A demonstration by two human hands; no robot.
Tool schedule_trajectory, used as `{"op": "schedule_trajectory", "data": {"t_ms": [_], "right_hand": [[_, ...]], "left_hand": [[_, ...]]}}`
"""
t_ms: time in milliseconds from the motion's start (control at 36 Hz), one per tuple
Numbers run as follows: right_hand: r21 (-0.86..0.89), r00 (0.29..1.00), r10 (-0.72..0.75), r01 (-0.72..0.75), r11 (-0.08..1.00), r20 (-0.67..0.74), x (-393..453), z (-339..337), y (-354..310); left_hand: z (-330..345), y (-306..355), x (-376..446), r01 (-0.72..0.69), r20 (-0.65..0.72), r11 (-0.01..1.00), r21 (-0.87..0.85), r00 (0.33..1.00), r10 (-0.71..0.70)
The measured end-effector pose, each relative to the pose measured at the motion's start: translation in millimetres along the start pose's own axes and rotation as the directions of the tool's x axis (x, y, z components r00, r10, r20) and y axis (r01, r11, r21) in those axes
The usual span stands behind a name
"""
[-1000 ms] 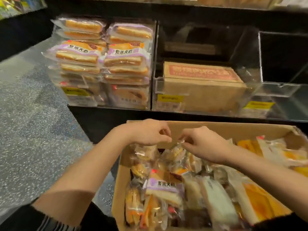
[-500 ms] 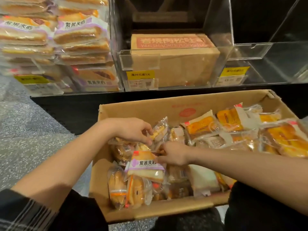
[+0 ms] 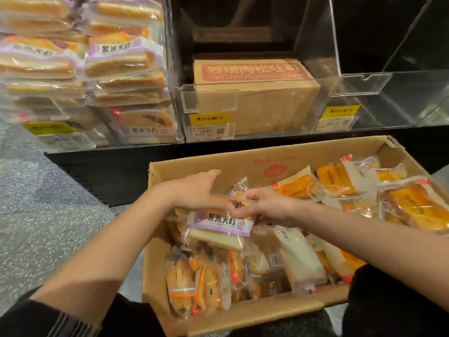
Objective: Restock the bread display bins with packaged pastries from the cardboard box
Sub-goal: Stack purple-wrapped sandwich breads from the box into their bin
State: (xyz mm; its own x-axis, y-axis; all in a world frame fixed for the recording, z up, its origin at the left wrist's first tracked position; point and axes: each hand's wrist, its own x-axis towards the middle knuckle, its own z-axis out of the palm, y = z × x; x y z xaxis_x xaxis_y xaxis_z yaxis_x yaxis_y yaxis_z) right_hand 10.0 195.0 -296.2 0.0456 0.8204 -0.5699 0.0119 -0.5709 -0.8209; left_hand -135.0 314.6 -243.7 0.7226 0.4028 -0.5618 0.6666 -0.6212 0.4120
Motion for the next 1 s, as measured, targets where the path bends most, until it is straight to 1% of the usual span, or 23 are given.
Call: {"op": "schedule_trajectory", "data": {"t_ms": [56,111,194,250,306,361,417,472,528,556,583,611,639,667,722,750,778,806,861,889,917,944,1000], "right_hand": [[0.119,0.999,-0.026,0.029,0.992,-0.030,-3,-5,-1],[0.208,0.998,-0.055,0.060,0.976,-0.025,-4,-6,-6],[0.231,0.997,-0.075,0.081,0.970,-0.036,-3,-2,-11],[0.177,0.996,-0.070,0.078,0.981,-0.046,-2,0,-11],[0.109,0.995,-0.057,0.066,0.992,-0.079,-3,2,-10],[0.072,0.987,-0.054,0.066,0.995,-0.150,-3,3,-7],[0.066,0.976,-0.053,0.068,0.995,-0.214,-4,4,-4],[0.022,0.960,-0.037,0.045,0.999,-0.277,-6,6,-3],[-0.103,0.932,-0.031,-0.006,0.995,-0.362,-7,6,-2],[-0.200,0.912,-0.033,-0.054,0.978,-0.409,-7,4,-1],[-0.317,0.896,-0.027,-0.128,0.940,-0.444,-8,2,0],[-0.433,0.893,-0.002,-0.216,0.875,-0.450,-9,-2,2],[-0.538,0.902,0.050,-0.300,0.787,-0.429,-12,-3,3],[-0.629,0.909,0.134,-0.375,0.681,-0.396,-13,-4,7],[-0.816,0.901,0.287,-0.420,0.396,-0.325,-17,0,14],[-0.879,0.889,0.341,-0.401,0.258,-0.306,-19,4,20],[-0.910,0.878,0.370,-0.381,0.161,-0.302,-18,7,27],[-0.920,0.867,0.393,-0.377,0.111,-0.308,-18,9,34],[-0.915,0.855,0.392,-0.397,0.068,-0.341,-20,13,43],[-0.918,0.858,0.382,-0.393,0.060,-0.342,-22,13,43],[-0.916,0.864,0.373,-0.392,0.078,-0.338,-23,13,40],[-0.892,0.864,0.368,-0.423,0.158,-0.344,-18,12,38],[-0.845,0.876,0.357,-0.439,0.306,-0.325,-13,5,28]], "left_hand": [[-2,1,0,0.017,-0.045,0.995,-0.094,0.999,-0.021],[-3,-1,3,0.025,-0.094,0.980,-0.199,0.995,-0.044],[-6,-6,6,0.070,-0.112,0.931,-0.357,0.987,-0.116],[-7,-11,7,0.097,-0.098,0.907,-0.410,0.984,-0.150],[-7,-13,10,0.122,-0.072,0.918,-0.376,0.984,-0.161],[-8,-12,10,0.158,-0.031,0.932,-0.327,0.984,-0.177],[-9,-7,9,0.165,0.018,0.923,-0.347,0.985,-0.169],[-9,-1,6,0.147,0.035,0.918,-0.368,0.989,-0.144],[-8,2,6,0.127,0.012,0.922,-0.366,0.991,-0.132],[-8,4,7,0.125,-0.003,0.922,-0.366,0.991,-0.136],[-7,4,7,0.132,-0.015,0.919,-0.372,0.989,-0.148],[-7,4,8,0.142,-0.028,0.915,-0.377,0.986,-0.165],[-7,4,7,0.153,-0.044,0.914,-0.376,0.982,-0.183],[-7,3,7,0.165,-0.059,0.911,-0.377,0.978,-0.202],[-7,-1,8,0.176,-0.093,0.905,-0.388,0.969,-0.229],[-6,-3,8,0.175,-0.111,0.903,-0.393,0.966,-0.235],[-5,-5,9,0.172,-0.124,0.902,-0.397,0.963,-0.239],[-5,-6,10,0.170,-0.135,0.901,-0.399,0.961,-0.241],[-4,-7,11,0.164,-0.153,0.905,-0.392,0.959,-0.240],[-4,-7,12,0.161,-0.160,0.907,-0.390,0.958,-0.239],[-4,-5,13,0.161,-0.166,0.907,-0.390,0.956,-0.241],[-5,-4,12,0.162,-0.168,0.906,-0.391,0.955,-0.243],[-5,-3,13,0.167,-0.173,0.907,-0.386,0.953,-0.249]]}}
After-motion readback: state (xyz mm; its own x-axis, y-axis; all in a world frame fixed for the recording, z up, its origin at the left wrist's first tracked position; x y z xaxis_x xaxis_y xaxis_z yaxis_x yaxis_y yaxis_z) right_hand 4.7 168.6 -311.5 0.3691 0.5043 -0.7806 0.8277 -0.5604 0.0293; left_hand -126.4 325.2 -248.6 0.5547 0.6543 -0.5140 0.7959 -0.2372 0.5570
